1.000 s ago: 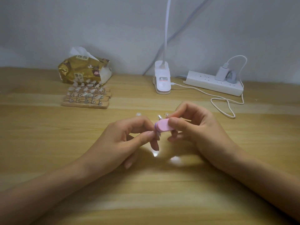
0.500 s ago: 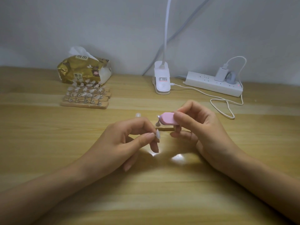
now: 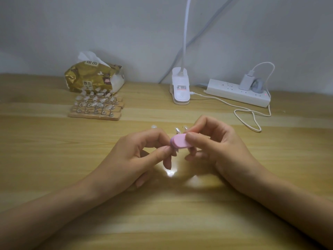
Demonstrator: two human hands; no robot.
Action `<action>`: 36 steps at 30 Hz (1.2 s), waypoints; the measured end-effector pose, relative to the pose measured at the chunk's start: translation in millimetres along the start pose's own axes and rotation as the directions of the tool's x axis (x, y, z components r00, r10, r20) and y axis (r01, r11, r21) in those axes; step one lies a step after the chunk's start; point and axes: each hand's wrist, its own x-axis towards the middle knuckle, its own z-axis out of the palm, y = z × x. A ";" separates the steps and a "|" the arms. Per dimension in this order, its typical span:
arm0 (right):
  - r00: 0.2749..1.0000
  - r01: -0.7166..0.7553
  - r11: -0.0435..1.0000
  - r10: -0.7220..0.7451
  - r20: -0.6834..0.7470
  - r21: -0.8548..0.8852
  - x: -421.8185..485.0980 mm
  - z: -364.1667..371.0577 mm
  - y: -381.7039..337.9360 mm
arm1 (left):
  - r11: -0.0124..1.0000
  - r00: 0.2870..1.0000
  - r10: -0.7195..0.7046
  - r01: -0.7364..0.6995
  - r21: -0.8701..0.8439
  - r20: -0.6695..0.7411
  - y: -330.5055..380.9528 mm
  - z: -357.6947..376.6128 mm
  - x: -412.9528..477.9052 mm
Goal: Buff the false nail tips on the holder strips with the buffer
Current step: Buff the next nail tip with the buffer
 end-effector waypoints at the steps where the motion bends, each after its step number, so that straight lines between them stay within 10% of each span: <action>1: 1.000 0.003 1.000 -0.003 0.026 -0.013 -0.6 1.1 0.5 | 1.000 1.000 0.002 -0.002 -0.004 0.005 0.2 -0.1 -0.3; 36: 0.998 -0.051 0.996 0.048 0.041 0.078 1.9 -1.6 1.2 | 0.999 0.998 0.037 -0.036 -0.023 0.052 -3.1 -0.9 2.4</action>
